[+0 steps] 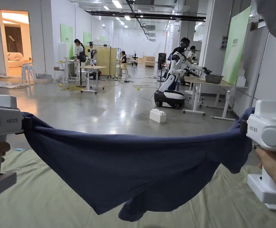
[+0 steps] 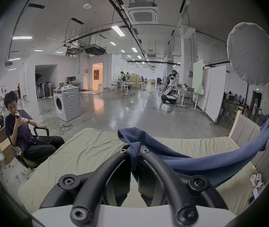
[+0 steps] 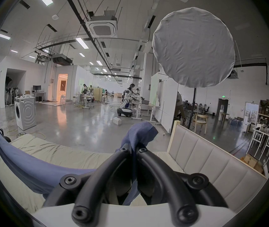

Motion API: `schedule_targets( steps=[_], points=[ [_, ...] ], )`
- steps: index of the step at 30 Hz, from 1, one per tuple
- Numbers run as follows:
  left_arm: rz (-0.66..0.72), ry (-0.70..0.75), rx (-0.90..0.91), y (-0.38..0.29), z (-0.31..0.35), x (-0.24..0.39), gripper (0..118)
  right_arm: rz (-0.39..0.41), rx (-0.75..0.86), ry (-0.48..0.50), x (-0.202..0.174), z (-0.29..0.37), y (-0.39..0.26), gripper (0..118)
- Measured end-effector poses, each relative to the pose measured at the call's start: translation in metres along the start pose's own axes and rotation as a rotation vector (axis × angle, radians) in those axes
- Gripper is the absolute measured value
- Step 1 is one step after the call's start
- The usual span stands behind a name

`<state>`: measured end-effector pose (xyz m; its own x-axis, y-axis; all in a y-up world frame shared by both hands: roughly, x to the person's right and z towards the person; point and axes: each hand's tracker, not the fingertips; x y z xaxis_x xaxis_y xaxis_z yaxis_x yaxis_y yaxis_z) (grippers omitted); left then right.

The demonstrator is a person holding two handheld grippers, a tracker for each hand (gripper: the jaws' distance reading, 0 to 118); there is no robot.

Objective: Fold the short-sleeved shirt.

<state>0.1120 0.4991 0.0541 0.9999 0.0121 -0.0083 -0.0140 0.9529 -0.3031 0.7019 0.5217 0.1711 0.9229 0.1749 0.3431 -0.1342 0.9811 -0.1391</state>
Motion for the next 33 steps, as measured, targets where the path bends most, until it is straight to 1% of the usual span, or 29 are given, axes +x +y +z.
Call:
schedule_targets(
  steps=[3, 4, 6, 8, 12, 15, 18, 20, 22, 23, 24, 30, 33],
  points=[
    [0.012, -0.016, -0.029, -0.034, 0.002, 0.000, 8, 0.008, -0.039, 0.013, -0.003, 0.011, -0.032, 4],
    [0.010, -0.019, -0.039, -0.047, 0.004, 0.000, 8, 0.000, -0.057, 0.015, -0.003, 0.016, -0.044, 4],
    [0.002, -0.027, -0.068, -0.080, 0.011, -0.001, 8, 0.005, -0.087, 0.008, -0.004, 0.033, -0.074, 4],
    [-0.003, -0.032, -0.100, -0.113, 0.019, -0.003, 8, 0.050, -0.102, 0.003, -0.002, 0.038, -0.104, 4],
    [0.014, -0.041, -0.181, -0.184, 0.044, -0.014, 8, 0.047, -0.172, 0.012, 0.002, 0.073, -0.160, 4],
    [0.051, -0.050, -0.247, -0.232, 0.068, -0.026, 8, 0.060, -0.203, 0.009, 0.005, 0.106, -0.194, 4],
    [0.057, -0.048, -0.332, -0.278, 0.089, -0.035, 8, 0.066, -0.261, 0.022, 0.007, 0.135, -0.230, 4],
    [0.067, -0.043, -0.374, -0.305, 0.102, -0.038, 8, 0.085, -0.300, 0.034, 0.006, 0.155, -0.254, 4],
    [0.048, -0.045, -0.429, -0.329, 0.112, -0.040, 8, 0.088, -0.326, 0.032, 0.005, 0.173, -0.279, 4],
    [0.041, -0.039, -0.442, -0.339, 0.115, -0.040, 8, 0.094, -0.364, 0.036, 0.003, 0.181, -0.289, 4],
    [0.035, -0.040, -0.464, -0.349, 0.118, -0.041, 8, 0.059, -0.408, 0.044, 0.001, 0.188, -0.303, 4],
    [0.035, -0.017, -0.563, -0.386, 0.126, -0.045, 8, 0.099, -0.513, 0.031, -0.001, 0.210, -0.361, 4],
    [0.018, -0.009, -0.596, -0.398, 0.123, -0.046, 8, 0.094, -0.567, 0.027, 0.001, 0.211, -0.381, 4]
  ],
)
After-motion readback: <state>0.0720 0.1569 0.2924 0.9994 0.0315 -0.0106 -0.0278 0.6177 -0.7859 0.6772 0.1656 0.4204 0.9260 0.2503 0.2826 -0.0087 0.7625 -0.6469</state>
